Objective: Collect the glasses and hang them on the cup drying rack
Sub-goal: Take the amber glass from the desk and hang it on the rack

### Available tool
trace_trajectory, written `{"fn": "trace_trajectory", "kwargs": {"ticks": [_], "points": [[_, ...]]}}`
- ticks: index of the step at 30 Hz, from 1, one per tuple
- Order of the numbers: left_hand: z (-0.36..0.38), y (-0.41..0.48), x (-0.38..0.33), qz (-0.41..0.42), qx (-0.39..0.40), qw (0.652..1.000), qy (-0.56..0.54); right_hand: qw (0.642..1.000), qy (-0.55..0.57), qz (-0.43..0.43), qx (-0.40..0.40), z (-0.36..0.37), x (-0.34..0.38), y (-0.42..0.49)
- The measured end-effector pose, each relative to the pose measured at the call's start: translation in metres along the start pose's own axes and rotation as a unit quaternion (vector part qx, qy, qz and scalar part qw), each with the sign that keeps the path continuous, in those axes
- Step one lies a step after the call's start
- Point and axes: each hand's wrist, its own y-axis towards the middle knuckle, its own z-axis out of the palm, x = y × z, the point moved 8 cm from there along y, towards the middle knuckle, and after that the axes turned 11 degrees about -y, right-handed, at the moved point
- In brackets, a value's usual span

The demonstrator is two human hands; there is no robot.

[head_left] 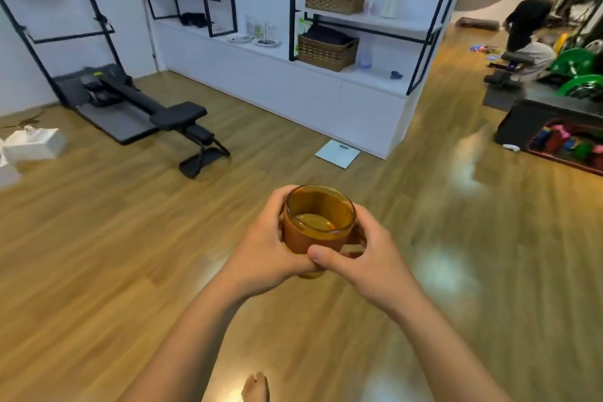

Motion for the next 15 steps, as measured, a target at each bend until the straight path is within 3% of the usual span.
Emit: {"fn": "trace_trajectory", "kwargs": {"ticks": [6, 15], "points": [[-0.087, 0.136, 0.021, 0.028, -0.033, 0.999, 0.005, 1.000, -0.002, 0.004, 0.002, 0.034, 0.013, 0.162], [-0.127, 0.339, 0.044, 0.072, -0.007, 0.997, -0.019, 0.999, 0.021, 0.019, -0.038, 0.020, -0.011, 0.359]]}}
